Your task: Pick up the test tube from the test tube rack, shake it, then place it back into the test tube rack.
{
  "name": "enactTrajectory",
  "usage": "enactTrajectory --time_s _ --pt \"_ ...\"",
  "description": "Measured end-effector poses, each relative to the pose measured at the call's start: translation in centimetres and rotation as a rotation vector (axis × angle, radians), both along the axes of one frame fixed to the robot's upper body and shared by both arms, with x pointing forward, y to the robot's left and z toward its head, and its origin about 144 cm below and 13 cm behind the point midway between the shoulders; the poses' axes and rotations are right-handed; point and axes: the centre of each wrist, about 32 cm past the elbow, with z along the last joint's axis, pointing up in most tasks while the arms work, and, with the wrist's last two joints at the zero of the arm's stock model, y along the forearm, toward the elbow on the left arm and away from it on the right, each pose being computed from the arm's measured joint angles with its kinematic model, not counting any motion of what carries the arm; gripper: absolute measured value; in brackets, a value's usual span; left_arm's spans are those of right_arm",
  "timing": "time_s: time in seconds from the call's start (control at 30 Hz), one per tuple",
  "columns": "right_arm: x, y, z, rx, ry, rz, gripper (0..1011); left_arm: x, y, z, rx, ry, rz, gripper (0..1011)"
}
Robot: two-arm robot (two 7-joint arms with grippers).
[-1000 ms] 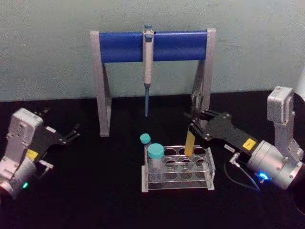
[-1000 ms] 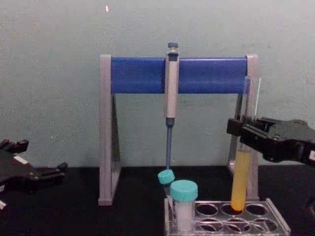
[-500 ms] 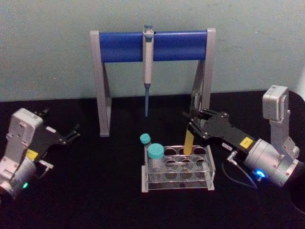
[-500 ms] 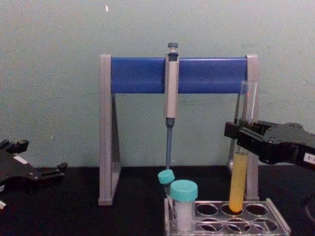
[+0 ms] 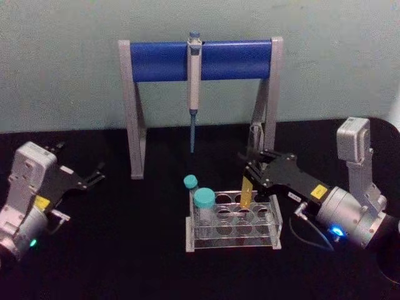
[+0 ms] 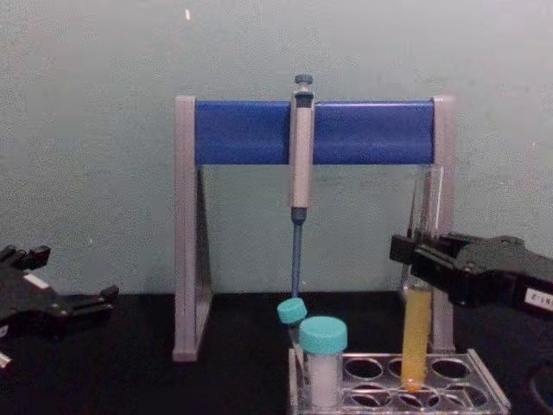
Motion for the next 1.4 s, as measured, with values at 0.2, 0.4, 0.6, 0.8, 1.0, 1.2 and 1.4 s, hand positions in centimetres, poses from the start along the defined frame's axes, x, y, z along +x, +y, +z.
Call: enactTrajectory --time_s 0.2,0.4,0.6,0.8,1.0,1.2,1.4 --pt "0.0 0.1 -0.5 -0.002 0.021 -0.006 232 0.0 0.0 0.0 0.000 0.000 0.000 1010" --pt "-0.2 0.2 -1.0 -0.002 0.038 -0.007 232 0.0 0.0 0.0 0.000 0.000 0.000 1010" --pt "-0.2 0.3 -1.3 -0.008 0.050 -0.005 232 0.0 0.0 0.0 0.000 0.000 0.000 1010" --pt "-0.3 0.3 -1.5 -0.027 0.052 -0.010 232 0.0 0.0 0.0 0.000 0.000 0.000 1010" --pt "-0.3 0.4 -1.7 -0.036 0.055 -0.013 232 0.0 0.0 0.0 0.000 0.000 0.000 1010" --pt "-0.3 0.4 -1.8 -0.046 0.056 -0.018 232 0.0 0.0 0.0 0.000 0.000 0.000 1010" --pt "-0.4 0.4 -2.0 -0.062 0.056 -0.021 232 0.0 0.0 0.0 0.000 0.000 0.000 1010"
